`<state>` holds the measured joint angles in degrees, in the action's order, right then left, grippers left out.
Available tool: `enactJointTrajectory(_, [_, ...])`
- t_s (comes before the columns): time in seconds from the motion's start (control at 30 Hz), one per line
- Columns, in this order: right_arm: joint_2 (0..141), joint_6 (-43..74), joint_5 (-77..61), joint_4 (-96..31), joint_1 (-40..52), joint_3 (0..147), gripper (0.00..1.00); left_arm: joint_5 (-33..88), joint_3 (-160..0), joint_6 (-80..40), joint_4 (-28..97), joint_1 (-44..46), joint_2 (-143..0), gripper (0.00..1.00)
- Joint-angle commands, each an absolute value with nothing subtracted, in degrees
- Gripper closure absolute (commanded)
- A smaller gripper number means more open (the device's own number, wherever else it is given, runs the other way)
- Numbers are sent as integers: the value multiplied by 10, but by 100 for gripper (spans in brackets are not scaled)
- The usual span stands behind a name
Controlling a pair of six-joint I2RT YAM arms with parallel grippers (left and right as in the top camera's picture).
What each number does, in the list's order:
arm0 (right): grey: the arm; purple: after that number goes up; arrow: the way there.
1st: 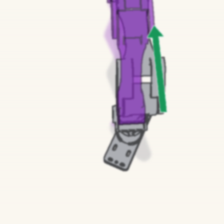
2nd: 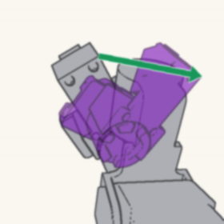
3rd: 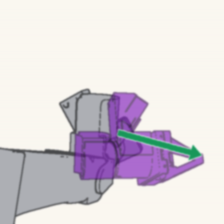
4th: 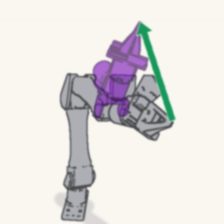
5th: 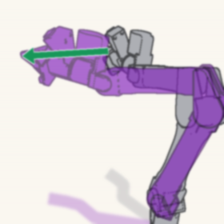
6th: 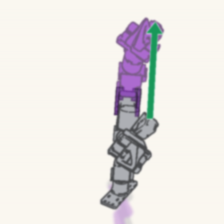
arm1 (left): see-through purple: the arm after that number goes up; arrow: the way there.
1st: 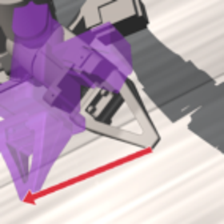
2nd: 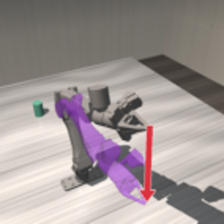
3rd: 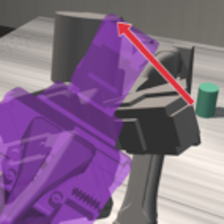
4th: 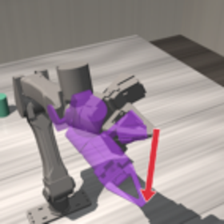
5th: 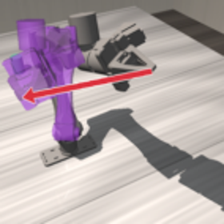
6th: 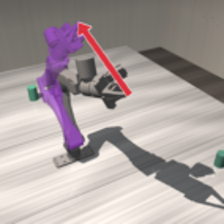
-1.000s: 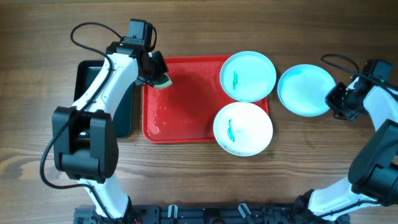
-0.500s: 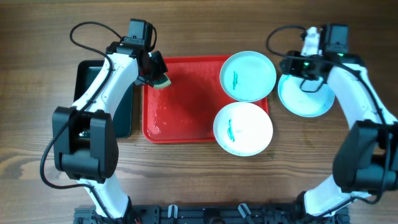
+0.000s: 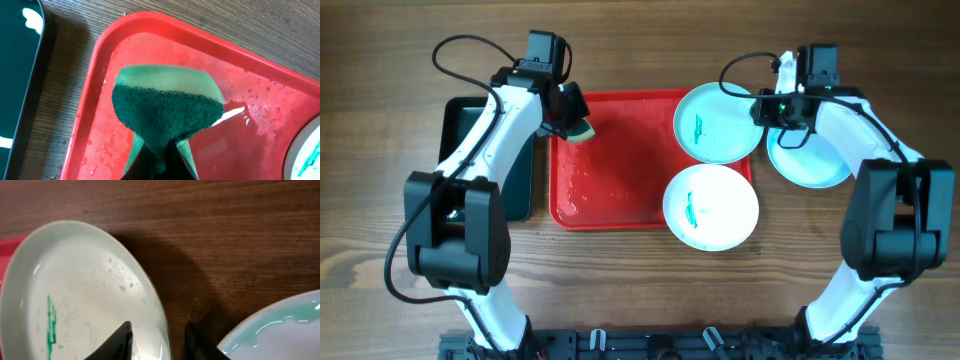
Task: Clean dirty plates on tray and stack at the side
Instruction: 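Move the right gripper back to the upper-left plate on the tray, then scrub the upper-left plate with the sponge while right gripper holds its rim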
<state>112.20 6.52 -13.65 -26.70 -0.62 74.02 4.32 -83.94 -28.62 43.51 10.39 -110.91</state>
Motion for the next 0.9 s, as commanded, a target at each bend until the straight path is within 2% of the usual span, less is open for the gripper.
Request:
enactJointTrajectory(0.0, [1133, 67, -120, -281, -3, 745, 87, 32, -844, -288, 435, 104, -1095, 96])
enactJointTrajectory(0.07, [1133, 94, -97, -286, -3, 745, 96, 29, -844, -288, 435, 104, -1095, 96])
enactJointTrajectory(0.23, [1131, 90, -90, -346, 6, 784, 96, 29, -844, -288, 432, 104, -1095, 96])
enactJointTrajectory(0.33, [1124, 95, -90, -429, 51, 855, 96, 29, -844, -288, 428, 104, -1095, 96])
enactJointTrajectory(0.4, [1124, 146, -90, -455, 93, 879, 96, 29, -844, -288, 428, 104, -1095, 96])
enactJointTrajectory(0.7, [1154, 252, -90, -441, 235, 878, 96, 27, -844, -287, 430, 91, -1095, 96])
enactJointTrajectory(0.8, [1205, 247, -112, -412, 263, 879, 96, 39, -844, -220, 430, 84, -1093, 96])
enactJointTrajectory(0.87, [1232, 228, -119, -390, 272, 879, 96, 90, -844, -142, 438, 88, -1092, 96])
